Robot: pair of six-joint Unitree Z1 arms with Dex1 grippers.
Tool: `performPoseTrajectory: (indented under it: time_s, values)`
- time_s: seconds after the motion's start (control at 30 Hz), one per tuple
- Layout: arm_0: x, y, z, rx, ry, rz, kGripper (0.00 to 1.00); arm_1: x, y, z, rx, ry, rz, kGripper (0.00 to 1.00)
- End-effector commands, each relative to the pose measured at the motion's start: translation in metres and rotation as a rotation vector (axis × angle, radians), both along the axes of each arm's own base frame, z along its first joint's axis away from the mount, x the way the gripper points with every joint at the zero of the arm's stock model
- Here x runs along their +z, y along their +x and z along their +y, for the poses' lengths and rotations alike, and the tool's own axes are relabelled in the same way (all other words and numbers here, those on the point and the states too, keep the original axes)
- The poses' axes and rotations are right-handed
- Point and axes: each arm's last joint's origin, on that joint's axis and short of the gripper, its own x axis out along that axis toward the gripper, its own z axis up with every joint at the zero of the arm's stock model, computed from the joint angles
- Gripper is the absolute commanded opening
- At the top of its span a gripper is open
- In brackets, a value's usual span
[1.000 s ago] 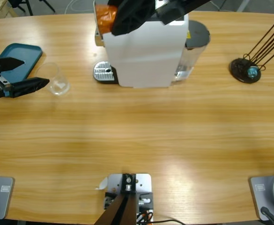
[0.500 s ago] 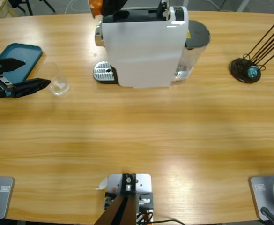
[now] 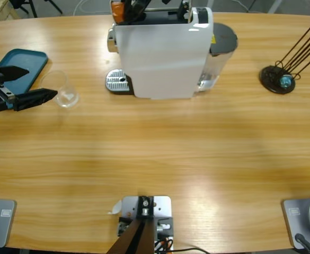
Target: Pour coffee
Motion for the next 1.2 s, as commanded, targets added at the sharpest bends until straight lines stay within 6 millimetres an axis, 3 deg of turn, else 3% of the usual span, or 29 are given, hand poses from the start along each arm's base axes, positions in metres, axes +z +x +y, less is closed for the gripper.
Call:
performPoseTrajectory:
  time_s: [0.03,1.0,1.03,1.07,1.17,1.2]
  values:
    - [-0.016,0.0,-0.001,0.0,0.045,0.035,0.941,-0.018,0.015,0.003,-0.065,-0.077,-0.009,0.0]
    - [-0.016,0.001,-0.002,0.0,0.047,0.037,0.941,-0.04,0.025,0.014,-0.106,-0.116,0.0,0.0]
    - [-0.016,0.001,-0.002,0.0,0.049,0.038,0.941,-0.04,0.025,0.014,-0.108,-0.116,0.003,0.118]
    - [-0.016,0.001,-0.002,0.0,0.049,0.038,0.942,-0.041,0.025,0.015,-0.111,-0.115,0.007,0.368]
    - [-0.016,0.001,-0.002,0.0,0.049,0.038,0.942,-0.042,0.025,0.015,-0.112,-0.111,0.023,0.641]
    - [-0.016,0.001,-0.002,0.0,0.048,0.038,0.945,-0.043,0.025,0.015,-0.112,-0.11,0.025,0.69]
